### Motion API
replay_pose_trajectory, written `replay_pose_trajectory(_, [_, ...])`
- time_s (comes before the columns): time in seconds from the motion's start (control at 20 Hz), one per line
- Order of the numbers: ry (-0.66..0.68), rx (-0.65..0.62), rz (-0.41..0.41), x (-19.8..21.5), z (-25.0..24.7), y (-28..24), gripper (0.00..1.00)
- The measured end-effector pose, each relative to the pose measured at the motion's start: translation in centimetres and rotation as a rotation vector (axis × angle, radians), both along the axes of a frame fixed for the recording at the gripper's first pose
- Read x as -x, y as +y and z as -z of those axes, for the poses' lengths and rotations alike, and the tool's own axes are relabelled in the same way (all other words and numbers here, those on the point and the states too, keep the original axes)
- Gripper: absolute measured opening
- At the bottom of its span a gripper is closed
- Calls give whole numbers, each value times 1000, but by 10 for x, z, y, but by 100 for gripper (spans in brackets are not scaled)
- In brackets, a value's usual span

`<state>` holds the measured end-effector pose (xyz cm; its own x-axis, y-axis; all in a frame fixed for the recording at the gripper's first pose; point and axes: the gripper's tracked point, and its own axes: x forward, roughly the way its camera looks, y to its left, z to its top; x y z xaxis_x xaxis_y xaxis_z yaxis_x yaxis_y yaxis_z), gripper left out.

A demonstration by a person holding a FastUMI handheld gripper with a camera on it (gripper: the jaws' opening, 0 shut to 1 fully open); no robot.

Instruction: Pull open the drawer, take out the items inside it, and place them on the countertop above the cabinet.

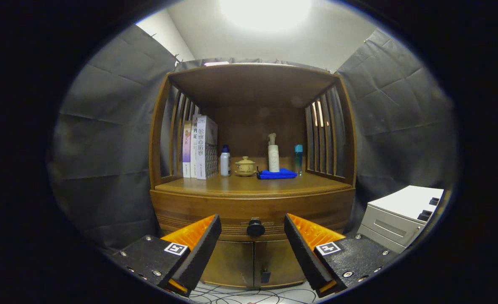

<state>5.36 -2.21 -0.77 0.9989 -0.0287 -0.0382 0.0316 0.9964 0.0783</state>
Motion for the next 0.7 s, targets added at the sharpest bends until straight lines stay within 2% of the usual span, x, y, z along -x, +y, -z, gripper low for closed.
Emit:
replay_pose_trajectory(0.35, [79, 6, -21, -51, 42, -1, 95])
replay_pose_trajectory(0.5, [135, 61, -42, -72, 69, 1, 94])
replay_pose_trajectory(0.7, [190, 68, -86, -90, 98, 12, 85])
